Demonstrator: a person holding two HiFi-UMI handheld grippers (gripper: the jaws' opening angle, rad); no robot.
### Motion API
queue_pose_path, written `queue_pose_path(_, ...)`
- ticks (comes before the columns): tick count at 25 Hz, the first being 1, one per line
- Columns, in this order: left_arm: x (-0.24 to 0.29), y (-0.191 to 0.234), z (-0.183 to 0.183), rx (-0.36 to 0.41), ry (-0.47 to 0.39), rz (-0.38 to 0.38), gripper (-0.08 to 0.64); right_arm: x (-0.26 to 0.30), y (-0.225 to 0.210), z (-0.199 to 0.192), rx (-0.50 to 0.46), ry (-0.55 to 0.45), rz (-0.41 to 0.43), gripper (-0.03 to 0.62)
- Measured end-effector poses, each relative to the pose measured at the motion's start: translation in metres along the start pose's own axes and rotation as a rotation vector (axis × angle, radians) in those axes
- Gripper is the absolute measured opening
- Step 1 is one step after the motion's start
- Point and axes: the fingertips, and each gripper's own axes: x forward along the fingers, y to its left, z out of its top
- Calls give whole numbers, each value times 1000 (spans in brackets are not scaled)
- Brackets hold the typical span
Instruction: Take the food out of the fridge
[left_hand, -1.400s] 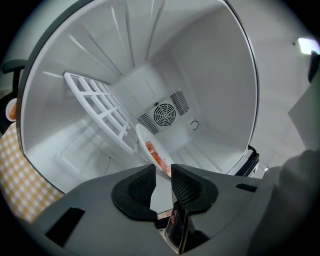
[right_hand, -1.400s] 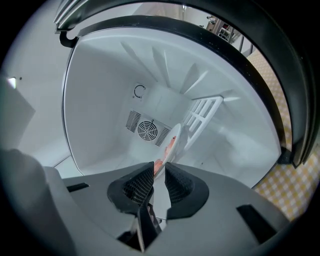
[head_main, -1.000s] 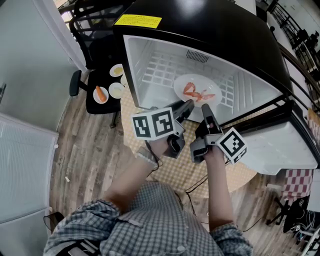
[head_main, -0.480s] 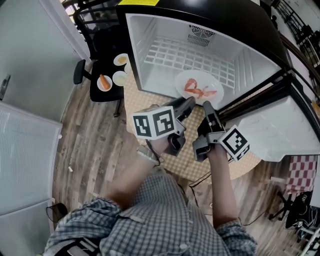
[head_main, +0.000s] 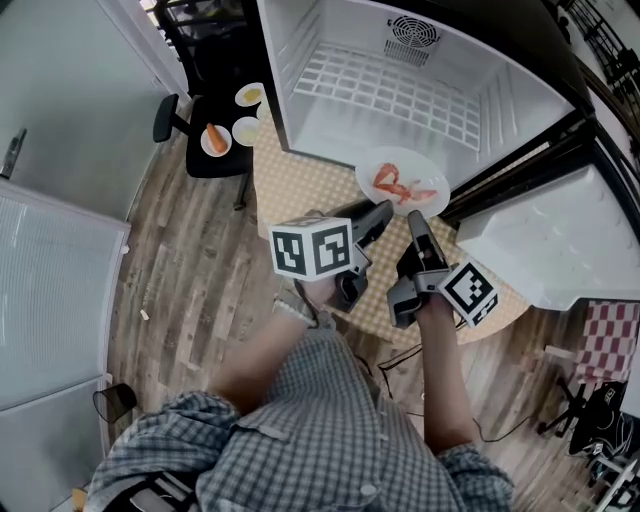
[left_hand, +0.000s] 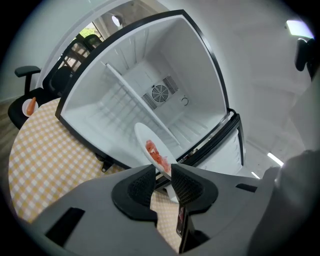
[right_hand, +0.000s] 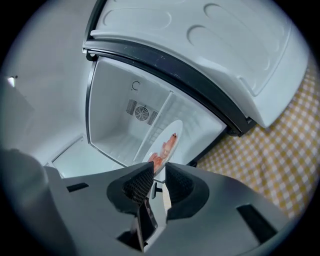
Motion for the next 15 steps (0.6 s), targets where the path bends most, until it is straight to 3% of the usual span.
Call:
queue_pose_path(3,-1,9,-16,5,28,13,101,-3,-11,-13,12,20,-3,64)
queue_pose_path(15,-4,51,-82,-32,148,74,103,-20,-77,-65,87,98,-161,64)
